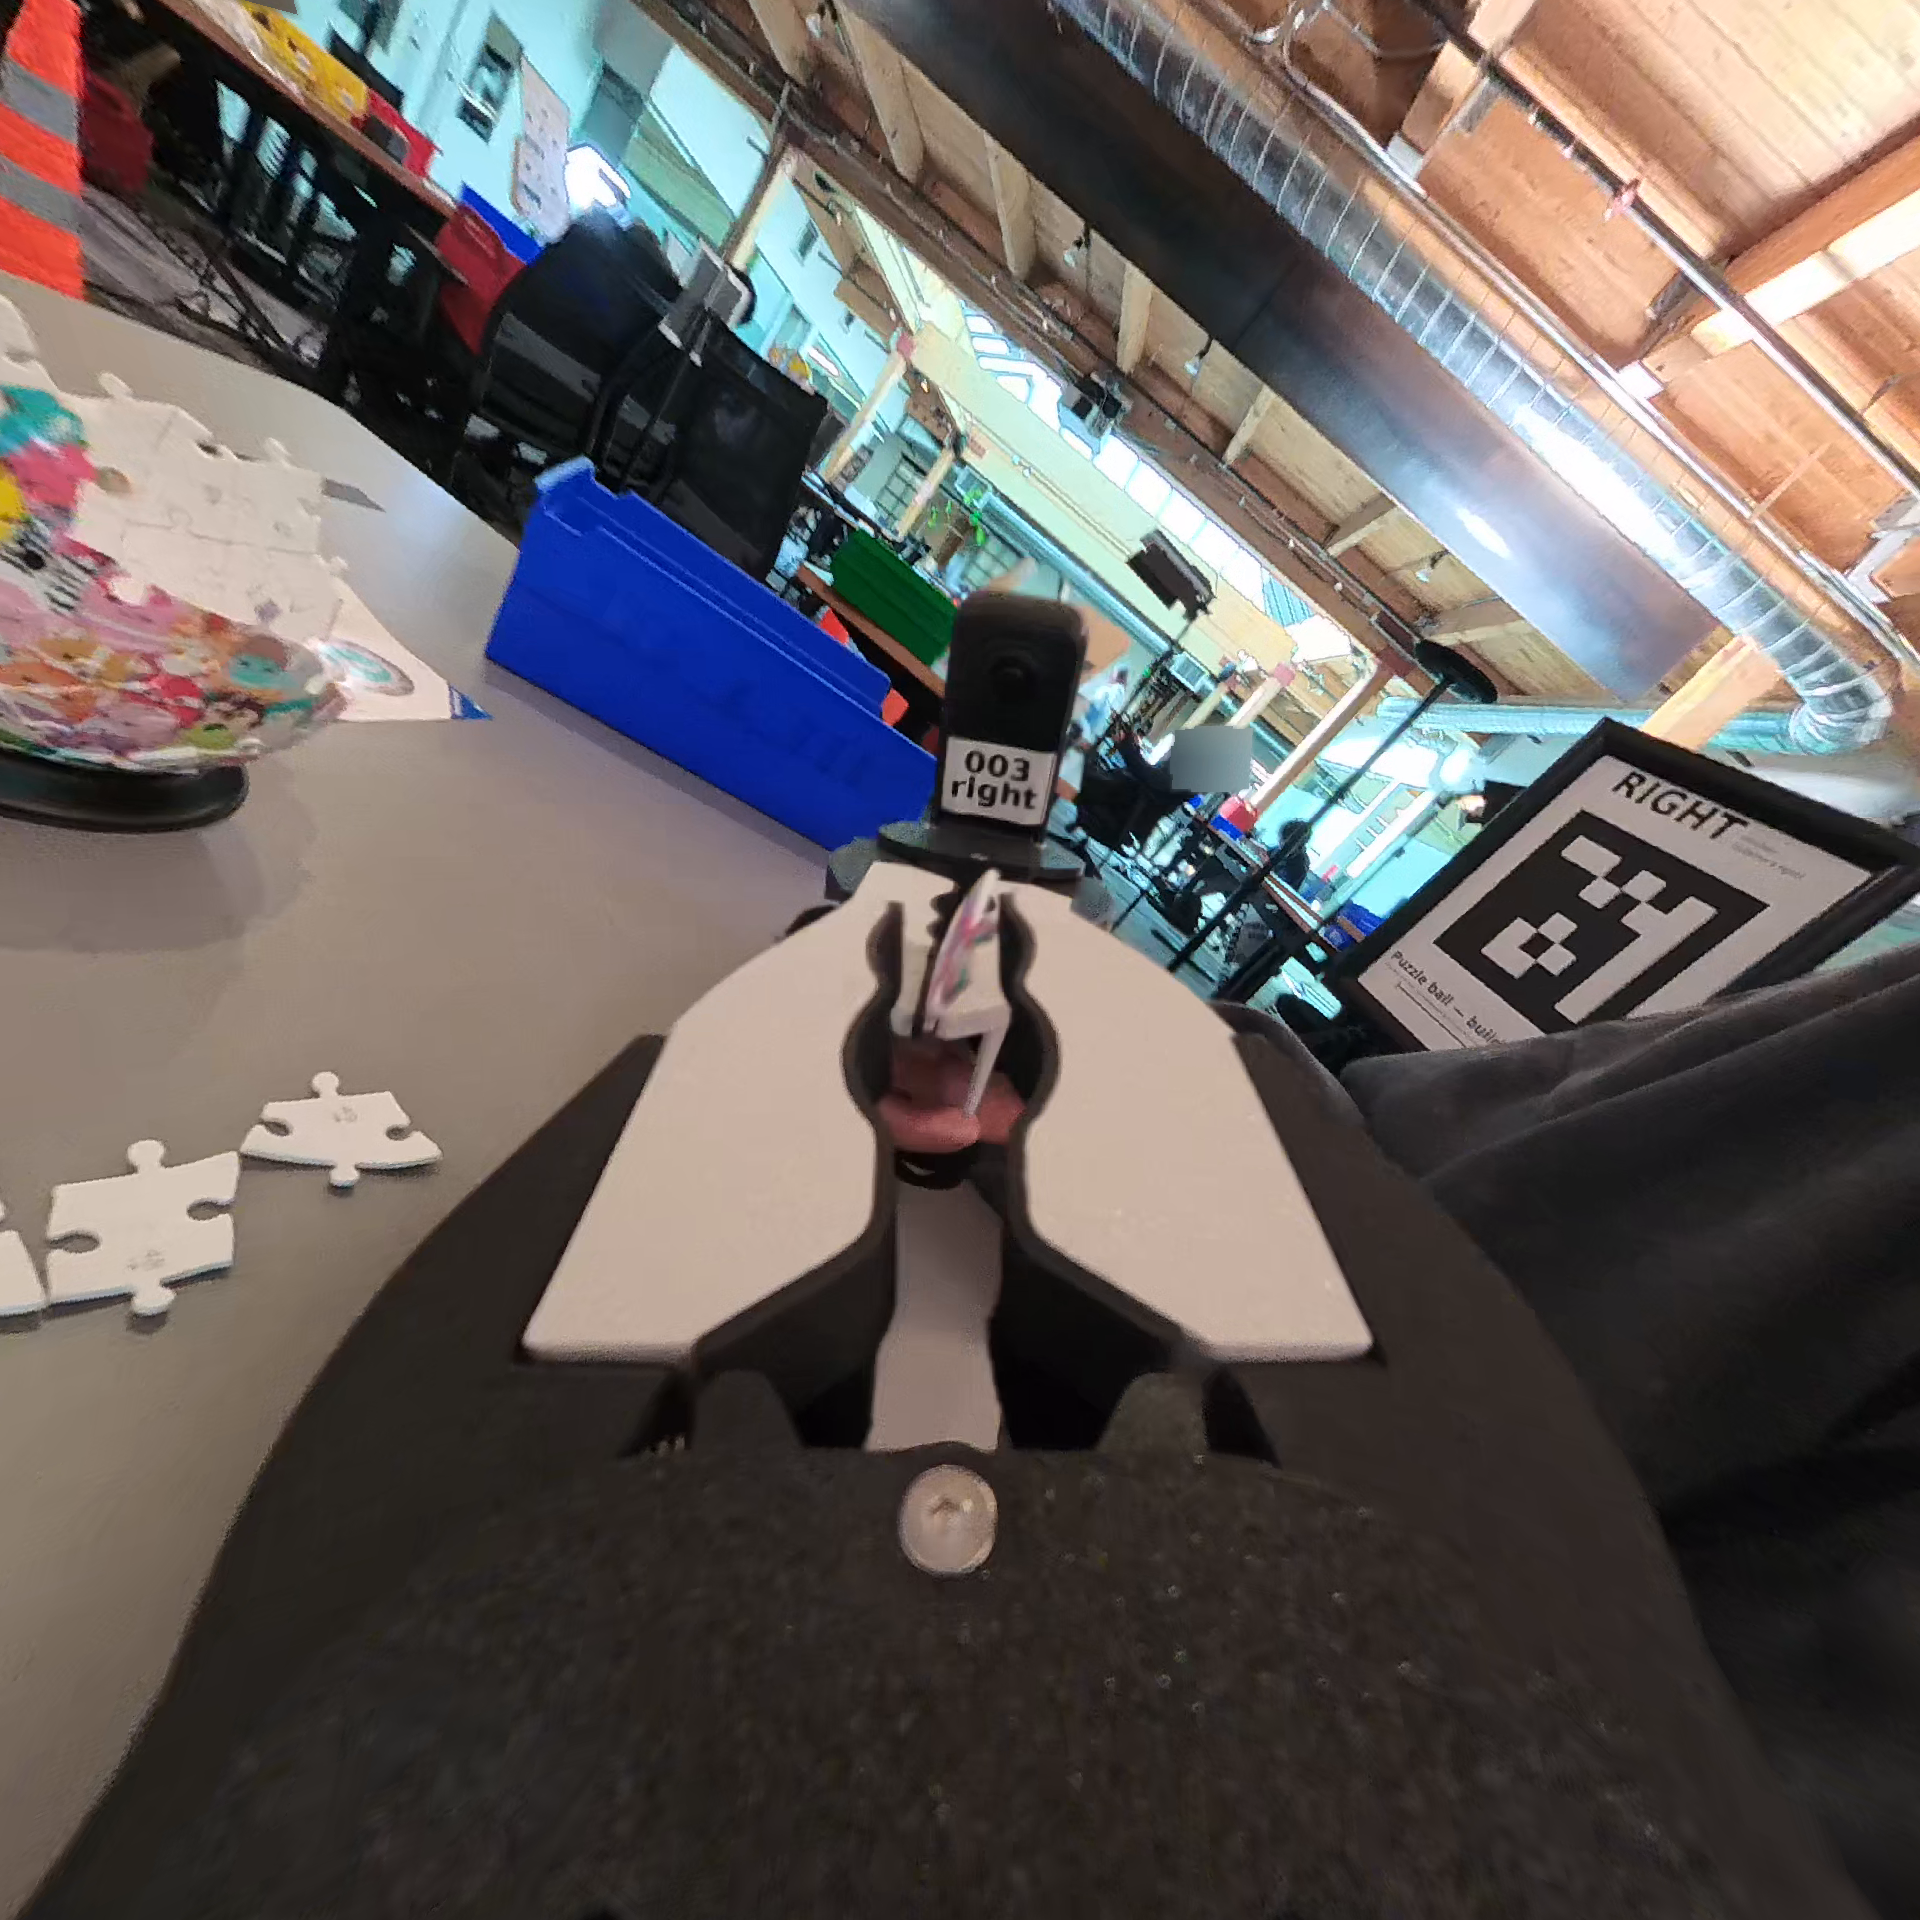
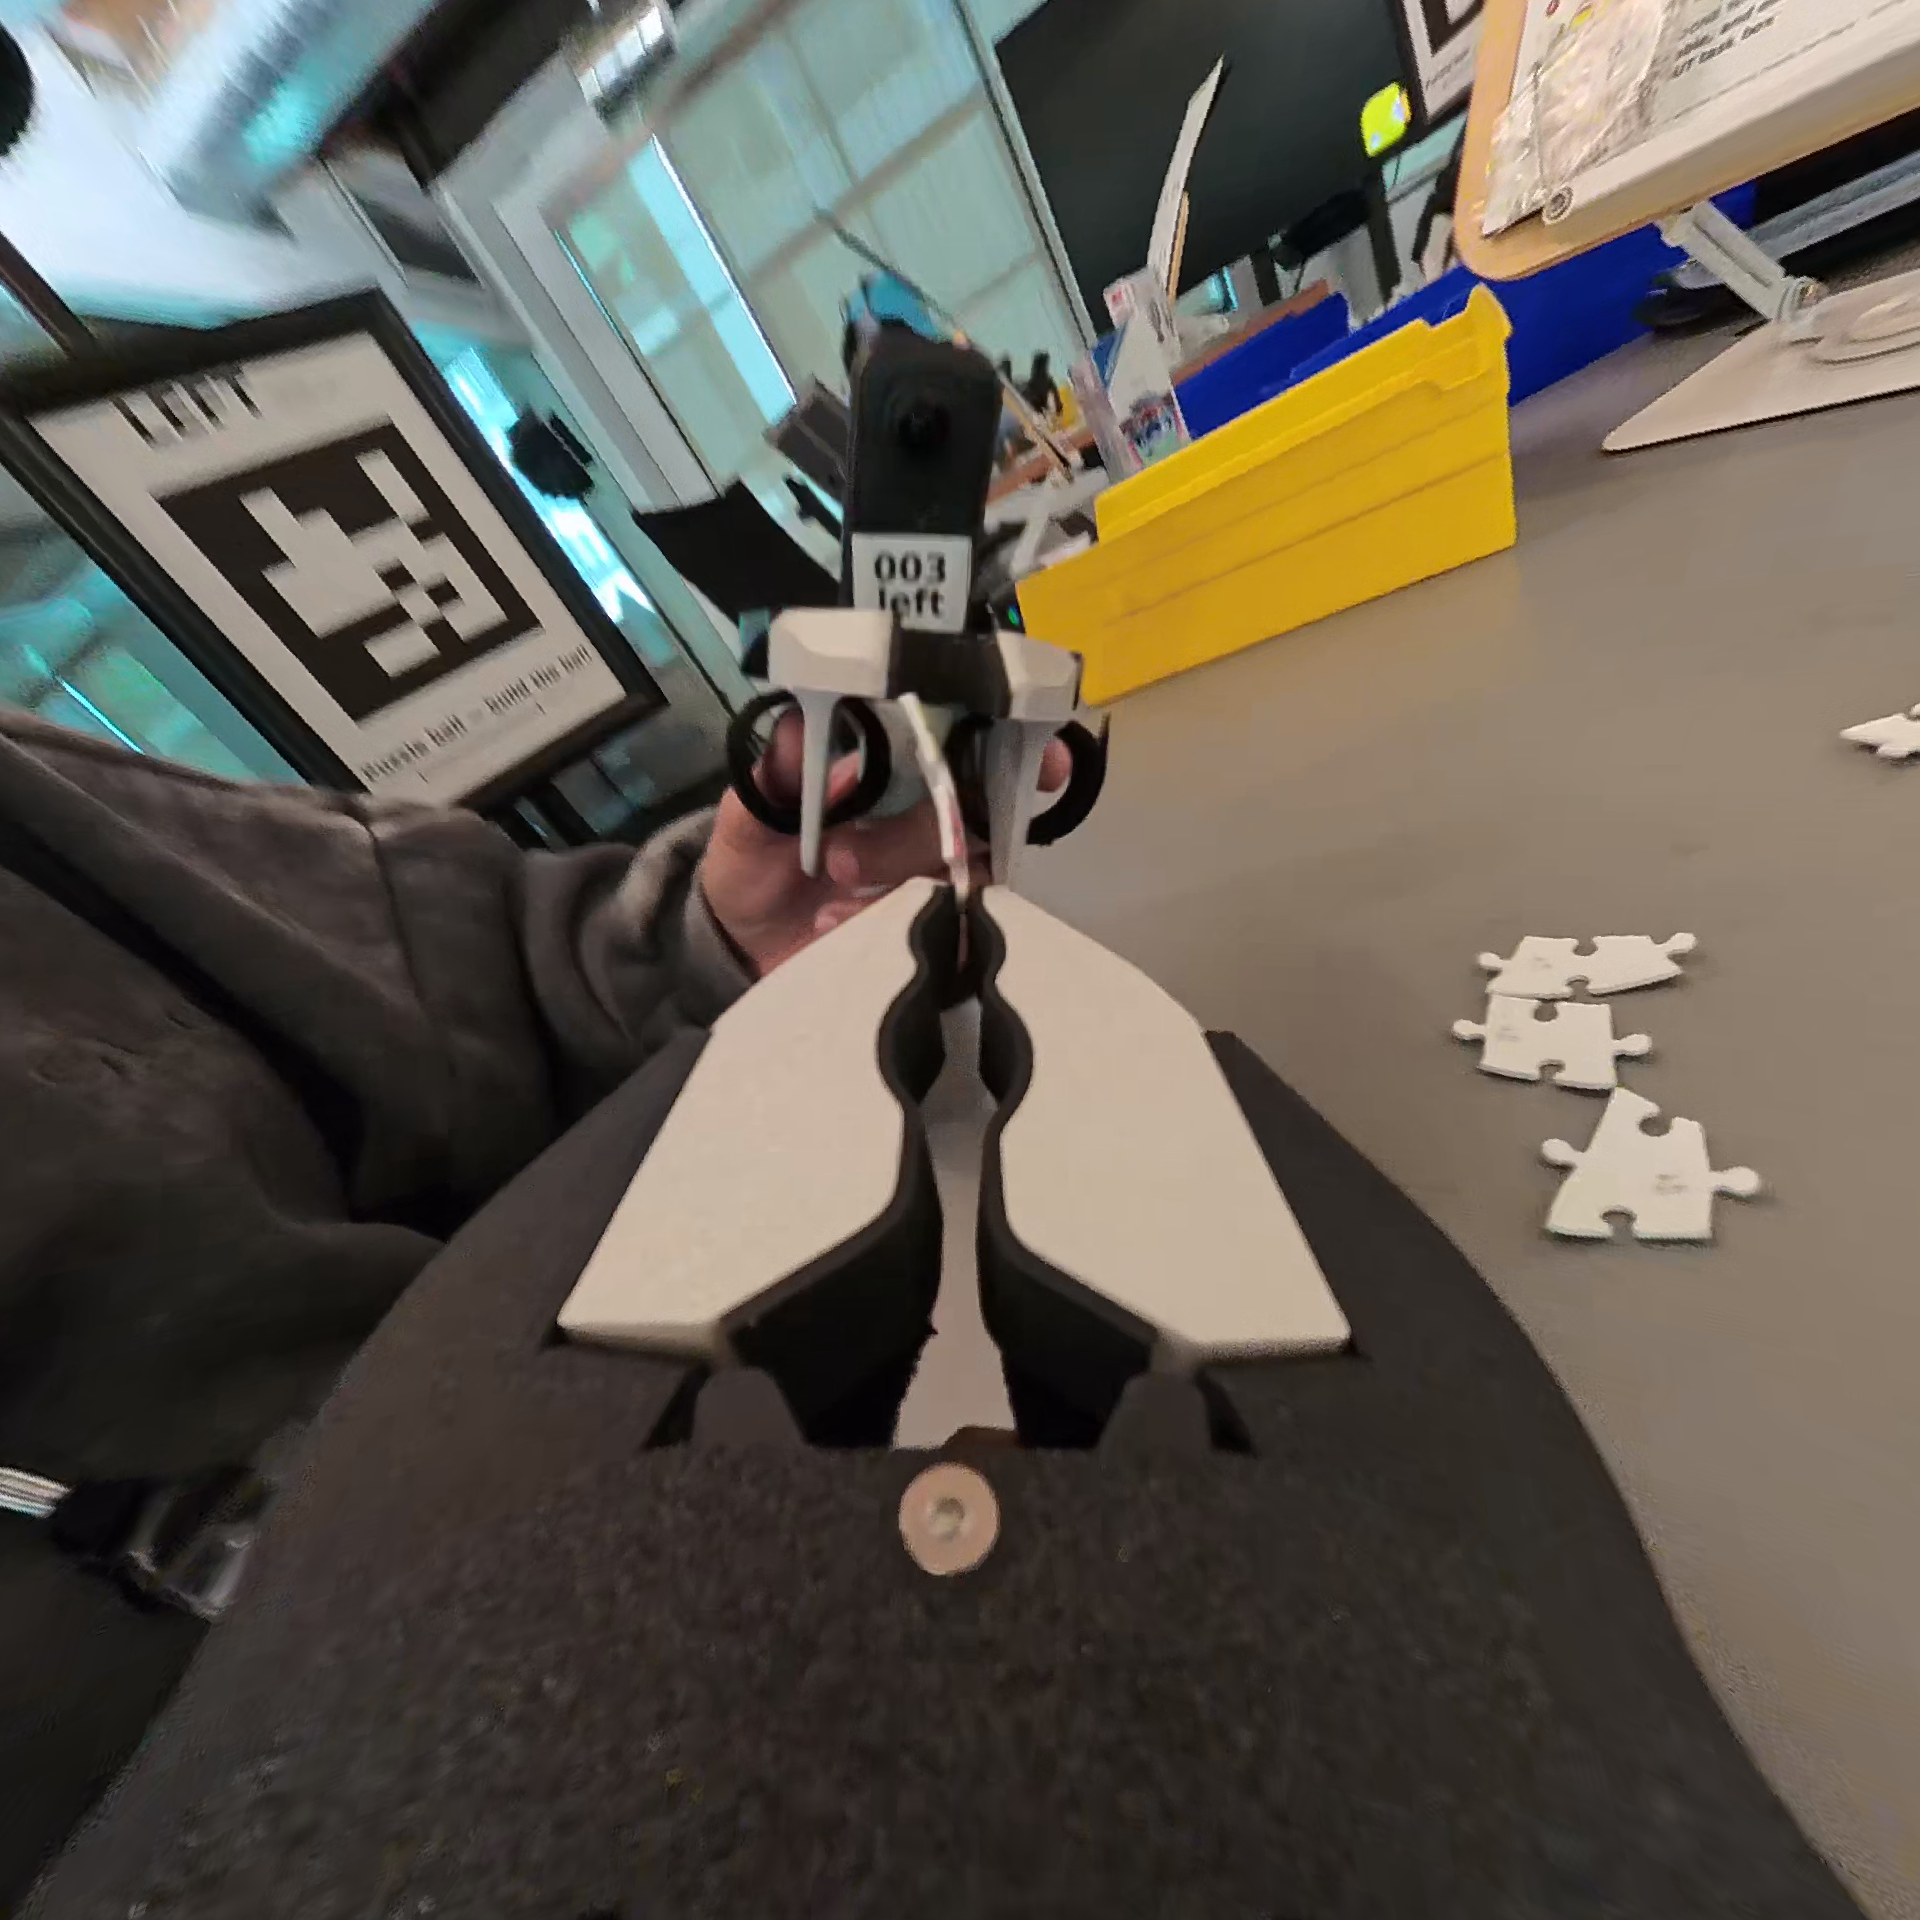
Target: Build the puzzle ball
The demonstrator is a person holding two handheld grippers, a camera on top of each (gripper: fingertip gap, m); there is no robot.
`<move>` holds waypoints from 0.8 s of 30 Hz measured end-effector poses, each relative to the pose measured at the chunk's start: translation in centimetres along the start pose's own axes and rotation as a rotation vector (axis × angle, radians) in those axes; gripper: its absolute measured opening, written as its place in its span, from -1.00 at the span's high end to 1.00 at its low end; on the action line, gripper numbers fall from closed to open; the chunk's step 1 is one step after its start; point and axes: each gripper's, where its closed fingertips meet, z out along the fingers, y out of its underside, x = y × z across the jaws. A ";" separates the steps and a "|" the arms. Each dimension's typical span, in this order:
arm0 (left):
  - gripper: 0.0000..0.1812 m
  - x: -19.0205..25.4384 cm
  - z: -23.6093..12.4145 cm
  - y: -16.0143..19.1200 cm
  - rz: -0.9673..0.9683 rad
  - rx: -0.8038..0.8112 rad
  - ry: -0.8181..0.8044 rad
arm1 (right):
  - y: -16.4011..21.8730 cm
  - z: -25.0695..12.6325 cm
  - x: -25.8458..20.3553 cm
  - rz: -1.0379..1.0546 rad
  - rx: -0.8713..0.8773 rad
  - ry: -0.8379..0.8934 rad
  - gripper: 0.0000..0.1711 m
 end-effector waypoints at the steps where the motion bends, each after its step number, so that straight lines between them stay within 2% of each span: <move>1: 0.80 -0.1 -0.1 -0.1 0.009 0.006 -0.011 | -0.4 -0.3 0.0 0.038 0.030 -0.019 0.98; 8: 0.80 0.1 1.3 1.6 0.052 -0.087 -0.019 | -0.7 0.1 -0.6 0.110 0.075 -0.083 0.98; 10: 0.97 0.1 1.3 1.7 0.079 -0.092 -0.029 | -0.4 0.6 -0.8 0.112 0.069 -0.091 0.98; 13: 0.98 -0.5 1.0 2.0 0.101 -0.130 -0.087 | 0.1 0.7 -0.2 0.064 0.035 -0.036 0.97; 16: 0.98 -2.2 0.3 2.5 0.131 -0.192 -0.187 | 0.0 -0.4 1.4 -0.111 -0.029 0.107 0.84; 19: 0.98 -3.3 -0.1 3.2 0.190 -0.261 -0.263 | -1.0 -1.8 2.1 -0.287 -0.030 0.210 0.84; 21: 0.98 -2.9 0.1 3.1 0.174 -0.246 -0.240 | -0.8 -1.8 2.4 -0.306 -0.050 0.238 0.85; 24: 0.98 -2.3 0.3 2.3 0.130 -0.176 -0.193 | 0.8 -0.5 2.1 -0.200 -0.083 0.175 0.84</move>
